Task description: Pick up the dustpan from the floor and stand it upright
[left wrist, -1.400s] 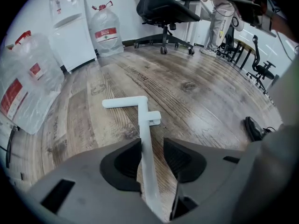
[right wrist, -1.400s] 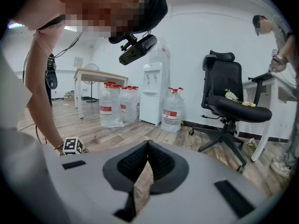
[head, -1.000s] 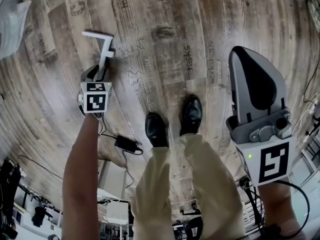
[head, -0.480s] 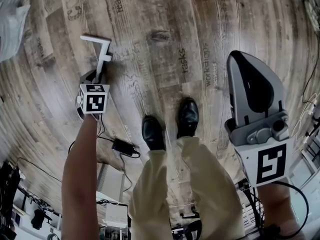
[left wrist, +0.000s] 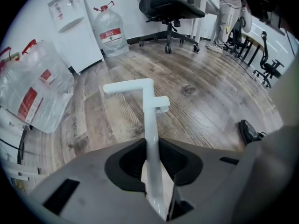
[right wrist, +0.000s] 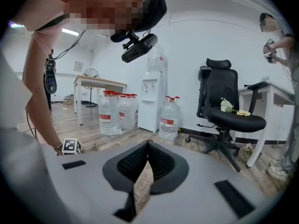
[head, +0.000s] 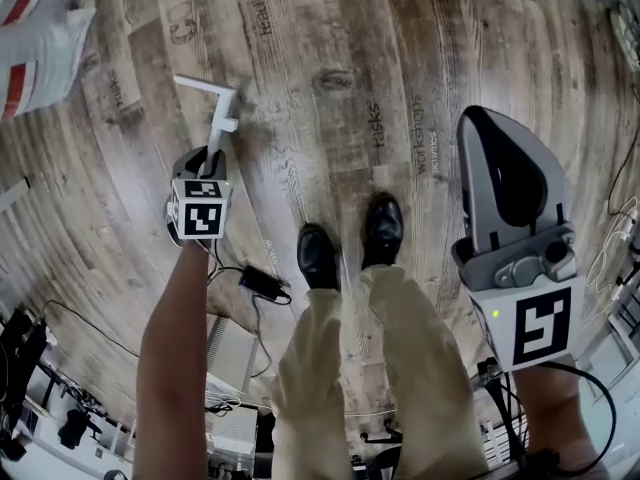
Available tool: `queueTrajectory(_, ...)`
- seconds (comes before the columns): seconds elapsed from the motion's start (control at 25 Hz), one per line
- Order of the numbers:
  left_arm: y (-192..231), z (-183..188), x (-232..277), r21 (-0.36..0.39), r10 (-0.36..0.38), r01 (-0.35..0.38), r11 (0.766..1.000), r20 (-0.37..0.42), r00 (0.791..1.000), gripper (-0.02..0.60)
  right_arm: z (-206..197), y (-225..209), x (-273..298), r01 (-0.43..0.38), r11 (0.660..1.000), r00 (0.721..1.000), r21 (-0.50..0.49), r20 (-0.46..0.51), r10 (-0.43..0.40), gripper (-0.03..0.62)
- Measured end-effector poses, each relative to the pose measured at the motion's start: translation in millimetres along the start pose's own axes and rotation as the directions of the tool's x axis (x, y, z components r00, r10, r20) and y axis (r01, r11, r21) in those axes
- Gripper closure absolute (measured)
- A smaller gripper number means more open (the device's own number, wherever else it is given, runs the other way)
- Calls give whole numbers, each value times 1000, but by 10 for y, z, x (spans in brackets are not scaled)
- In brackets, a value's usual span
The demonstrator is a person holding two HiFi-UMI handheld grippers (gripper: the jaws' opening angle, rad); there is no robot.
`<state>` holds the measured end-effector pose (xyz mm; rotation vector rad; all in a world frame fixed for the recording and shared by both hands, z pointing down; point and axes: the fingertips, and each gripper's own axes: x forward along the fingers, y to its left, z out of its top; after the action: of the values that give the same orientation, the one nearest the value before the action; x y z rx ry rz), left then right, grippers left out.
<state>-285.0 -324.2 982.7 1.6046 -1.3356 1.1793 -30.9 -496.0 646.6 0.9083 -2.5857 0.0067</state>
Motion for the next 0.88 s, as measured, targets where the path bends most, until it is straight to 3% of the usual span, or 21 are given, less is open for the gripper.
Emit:
queueTrajectory(0.44,48,30,-1661,-39,75,-70,997,151,986,495,1299,215,-425,-46,998,994,-37,100,49,592)
queueTrajectory(0.88,-83,-290,-3007,-84,138,-121,989,239,961,495,2368,545,-875,-48,998,986,-39,155,53,592)
